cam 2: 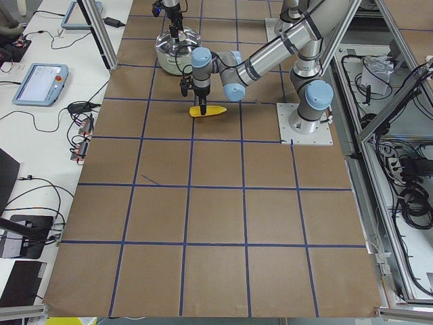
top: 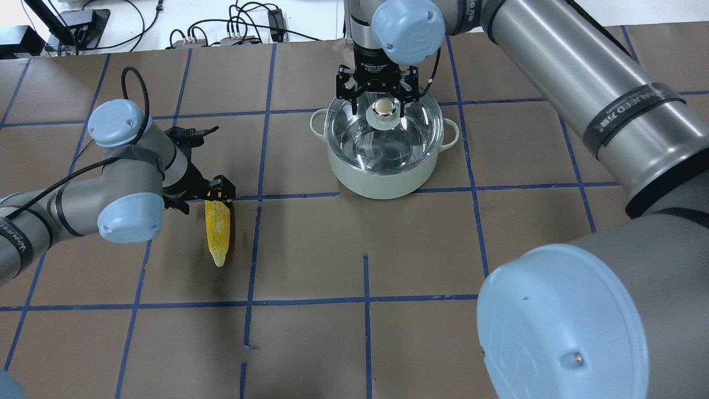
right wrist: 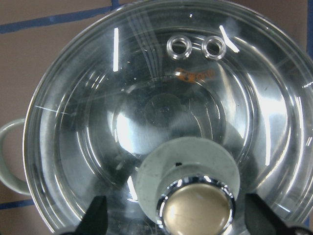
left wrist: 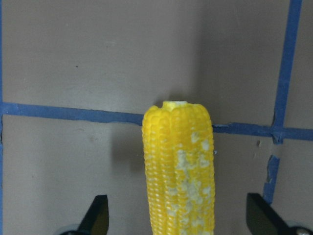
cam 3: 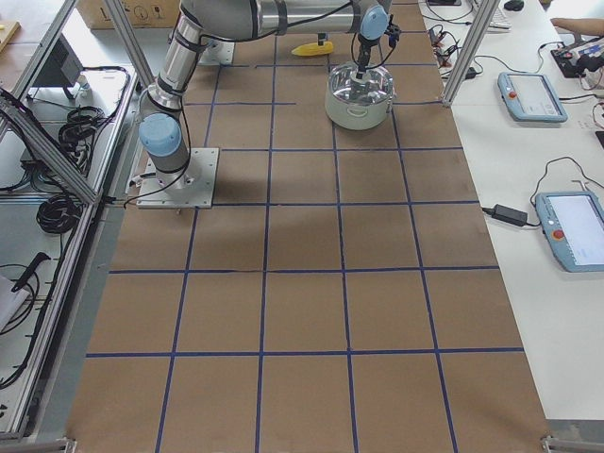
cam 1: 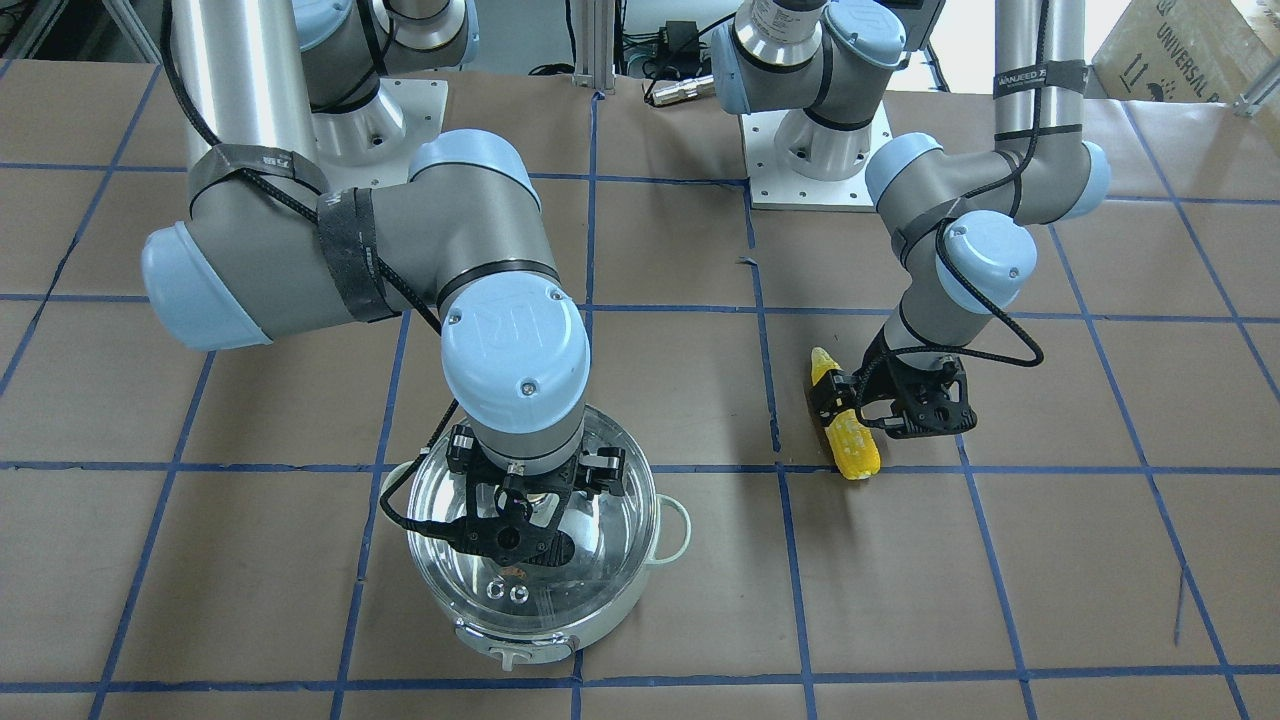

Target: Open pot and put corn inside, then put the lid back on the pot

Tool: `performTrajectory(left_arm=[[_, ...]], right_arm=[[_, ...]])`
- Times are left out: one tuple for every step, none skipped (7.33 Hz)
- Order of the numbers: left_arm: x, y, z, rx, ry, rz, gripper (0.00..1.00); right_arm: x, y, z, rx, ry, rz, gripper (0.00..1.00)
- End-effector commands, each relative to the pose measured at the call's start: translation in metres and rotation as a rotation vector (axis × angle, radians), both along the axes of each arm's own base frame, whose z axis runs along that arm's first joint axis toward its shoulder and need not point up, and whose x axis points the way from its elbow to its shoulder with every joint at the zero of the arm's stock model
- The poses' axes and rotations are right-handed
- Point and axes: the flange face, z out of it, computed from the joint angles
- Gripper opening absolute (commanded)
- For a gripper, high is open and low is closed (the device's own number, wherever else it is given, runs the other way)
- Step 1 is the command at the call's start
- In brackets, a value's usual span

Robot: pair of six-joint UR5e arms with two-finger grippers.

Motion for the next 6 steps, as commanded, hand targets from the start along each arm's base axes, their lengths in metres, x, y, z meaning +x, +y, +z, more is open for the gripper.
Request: performTrajectory(left_arm=[[0.000, 0.006, -0.023, -0.044, -0.012, 0.015, 1.00], [0.000, 0.005, -0.032, -0.049, -0.013, 0.016, 1.00], [0.000, 0.006, -0.033, -0.073, -0.020, 0.015, 0.89], [0.001, 0.005, -0.030, -0.081, -0.026, 0.015, 0.54], [0.001, 0.005, -0.027, -0.081, -0.026, 0.017, 0.26], [0.002, 0.002, -0.022, -0.082, -0.028, 0.020, 0.13]], right_arm=[[-0.002, 0.001, 0.005, 0.000, -0.001, -0.006, 0.56], [-0.001, 0.000, 0.005, -0.007, -0.003, -0.007, 0.39], [-0.003, -0.001, 0.005, -0.010, 0.000, -0.008, 0.32], [-0.004, -0.002, 0.006, -0.012, -0.001, -0.007, 0.26], [-0.004, -0.003, 0.012, -0.022, -0.006, -0.007, 0.22], [-0.003, -0.005, 0.037, -0.060, -0.018, -0.005, 0.21]])
